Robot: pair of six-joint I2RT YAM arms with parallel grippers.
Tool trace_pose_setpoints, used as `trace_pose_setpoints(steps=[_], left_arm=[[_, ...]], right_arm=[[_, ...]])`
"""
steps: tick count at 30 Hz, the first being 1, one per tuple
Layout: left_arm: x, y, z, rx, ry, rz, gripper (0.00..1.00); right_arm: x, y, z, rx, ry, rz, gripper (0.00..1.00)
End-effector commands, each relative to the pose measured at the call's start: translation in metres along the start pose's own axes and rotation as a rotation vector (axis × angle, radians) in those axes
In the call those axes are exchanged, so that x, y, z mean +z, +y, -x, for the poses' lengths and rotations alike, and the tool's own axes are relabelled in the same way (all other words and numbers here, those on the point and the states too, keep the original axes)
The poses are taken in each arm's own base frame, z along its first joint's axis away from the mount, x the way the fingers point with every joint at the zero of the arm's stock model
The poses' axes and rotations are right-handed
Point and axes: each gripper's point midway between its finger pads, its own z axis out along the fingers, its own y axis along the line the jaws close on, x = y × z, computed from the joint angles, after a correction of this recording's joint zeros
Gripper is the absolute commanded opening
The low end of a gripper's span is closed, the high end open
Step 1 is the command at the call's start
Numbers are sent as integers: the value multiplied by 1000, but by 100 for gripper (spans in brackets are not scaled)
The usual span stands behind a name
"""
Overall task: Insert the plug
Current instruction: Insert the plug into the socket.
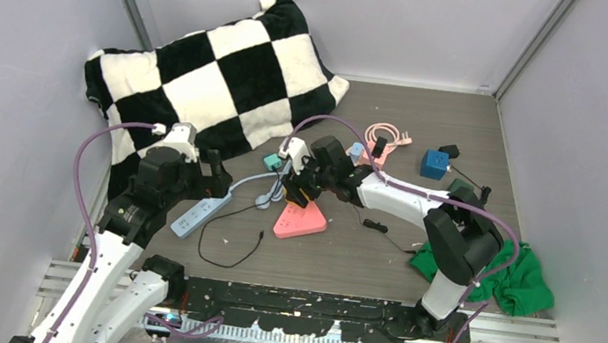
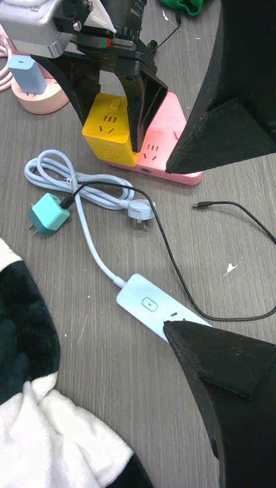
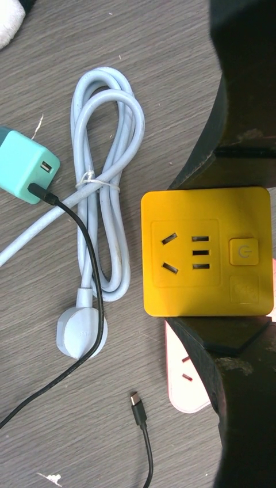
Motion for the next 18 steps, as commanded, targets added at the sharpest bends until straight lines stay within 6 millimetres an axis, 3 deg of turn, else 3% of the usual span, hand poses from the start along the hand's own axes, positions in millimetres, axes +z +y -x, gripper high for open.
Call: trace_pose_setpoints(steps=[1,16,18], left_arm=[[-2,-11,13,7,-37,-55,100],[-5,-11,14,9,-56,-59,100],[-5,-12,13,9,-54,-64,100]], right_arm=[[-6,23,-109,122,303,23,18],[-3,18,-114,127,313,-17,17],[-4,17,-111,138,292,-24,24]])
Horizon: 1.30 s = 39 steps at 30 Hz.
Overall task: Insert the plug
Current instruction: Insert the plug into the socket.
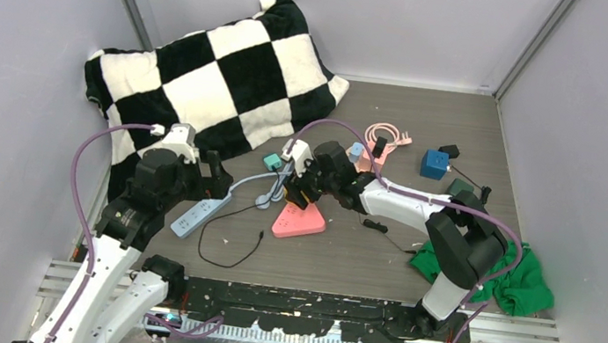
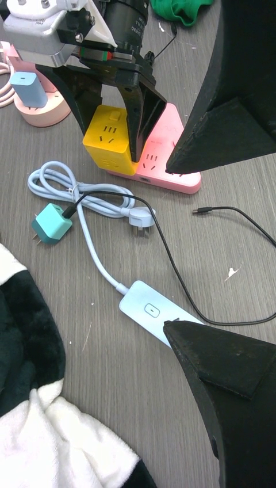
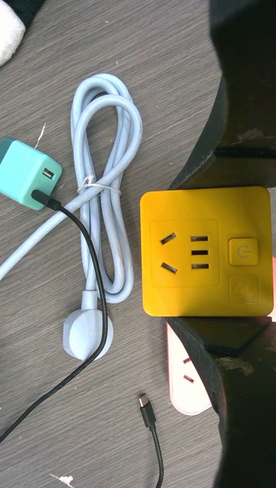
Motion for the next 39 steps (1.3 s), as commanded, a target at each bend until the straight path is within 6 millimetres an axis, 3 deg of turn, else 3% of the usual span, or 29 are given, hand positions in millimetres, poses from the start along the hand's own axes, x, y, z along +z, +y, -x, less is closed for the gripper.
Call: trace_pose_setpoints(steps=[1,4,9,12,15,20,25,28,30,34,37,39], left_arm=[[-2,-7,12,8,-48,-35,100],[0,-8,12,7,-47,-39,100],[0,-7,12,5,-46,-35,100],[-1,-7,12,4,-51,-38,100],[-2,-8,12,3,-57,-42,100],[0,-10,12,2,-57,-53,100],[0,-11,11,2,-55,-63,100],[0,-12,11,2,-52,-66,100],[0,-12,10,3,-49,-70,100],[2,-20,8,2,-38,-114,98],[9,-45,0,-68,-2,-245,95],[15,-66,-5,-137,39,-356,87]], right_arm=[[-12,17,-106,121,337,3,30],[-22,11,-77,112,261,-23,55],[-43,1,-18,86,134,-51,82],[-51,0,2,93,87,-53,96],[-59,1,13,112,52,-58,100],[-71,1,27,132,-6,-76,99],[-63,0,25,134,39,-62,94],[-55,1,24,141,54,-42,87],[-50,3,20,153,66,-32,77],[-42,11,-11,215,141,-20,55],[-43,18,-48,225,200,-30,45],[-46,17,-61,204,234,-49,40]])
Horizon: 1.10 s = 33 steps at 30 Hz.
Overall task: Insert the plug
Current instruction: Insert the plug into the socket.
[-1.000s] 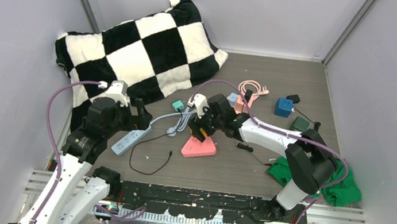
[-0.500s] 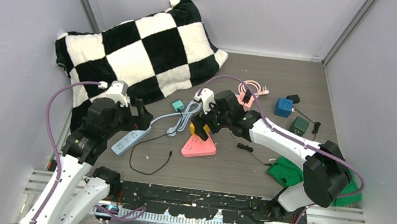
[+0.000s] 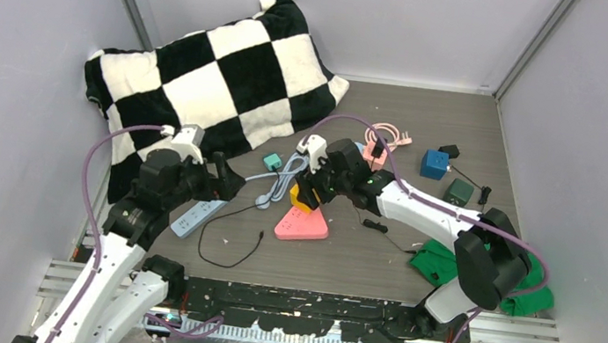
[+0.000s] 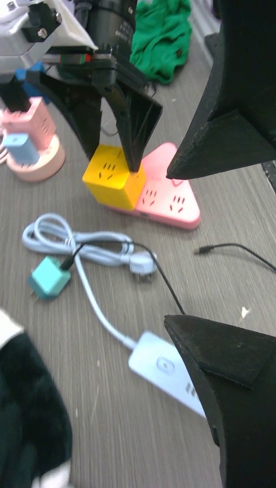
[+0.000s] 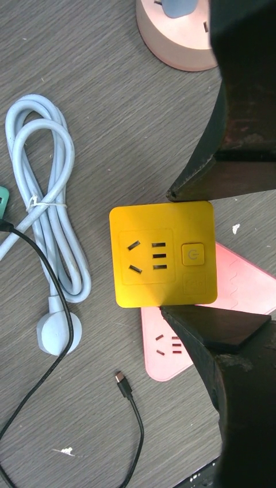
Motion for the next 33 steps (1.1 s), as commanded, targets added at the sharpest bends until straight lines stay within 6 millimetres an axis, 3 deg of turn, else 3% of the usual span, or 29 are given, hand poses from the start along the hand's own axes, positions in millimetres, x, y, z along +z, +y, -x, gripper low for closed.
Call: trace_pose_setpoints(steps=[1,7,13,21,25,28,33], left_arm=[[18,-49,-2,-134,39,-265,79],[57,-64,-7,-216,131,-296,67],[100,-92,-31,-266,195,-356,59],[147,-91,-63,-289,248,-312,47],[154,-66,-108,-90,359,-89,40],[149,-42,-140,-104,420,5,26],[142,-15,-159,-86,435,95,22]], right_arm=[[1,5,-69,16,188,-4,39],[-4,6,-76,9,233,-13,38],[-1,21,-94,116,272,21,37],[4,27,-107,177,285,-9,35],[3,29,-108,166,276,-16,35],[3,35,-109,148,277,-13,35],[6,39,-115,173,291,-16,36]])
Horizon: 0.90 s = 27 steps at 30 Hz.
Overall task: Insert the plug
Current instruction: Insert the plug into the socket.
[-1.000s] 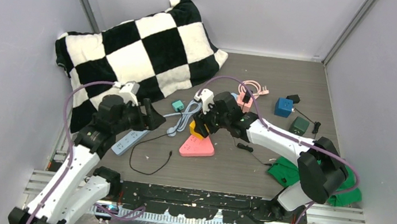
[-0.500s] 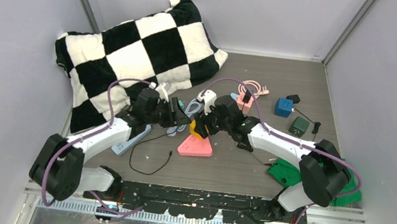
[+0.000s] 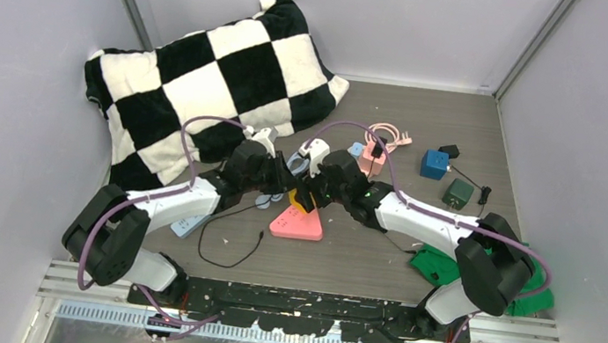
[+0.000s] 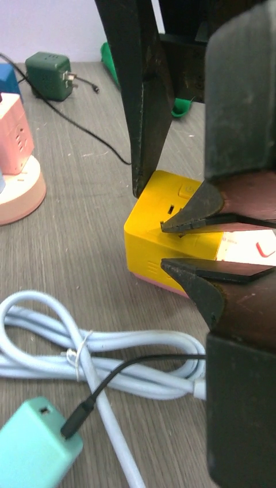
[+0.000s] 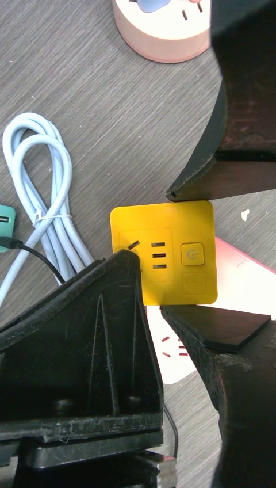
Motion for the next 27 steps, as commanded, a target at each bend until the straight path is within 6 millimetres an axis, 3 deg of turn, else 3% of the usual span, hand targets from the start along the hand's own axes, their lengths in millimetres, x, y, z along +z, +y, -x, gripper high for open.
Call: trace_pose_setpoints(steps=[1,9,12,16,20,23,27], left_arm=[[-10,89,-62,51,153,320,23],[-2,99,-87,28,239,319,23],[-3,91,-81,30,220,292,23],[-12,64,-52,37,169,236,26],[-34,38,6,21,82,197,43],[-55,25,41,30,23,179,54],[-76,23,56,81,-14,215,66]], right_arm=[[-5,22,-113,98,363,48,36],[-6,22,-126,164,409,17,36],[-10,25,-128,164,398,34,36],[-16,17,-105,112,333,2,35],[-27,6,-68,8,264,-29,34],[-32,-9,-53,-49,262,-73,34],[-38,-24,-45,-126,263,-58,34]])
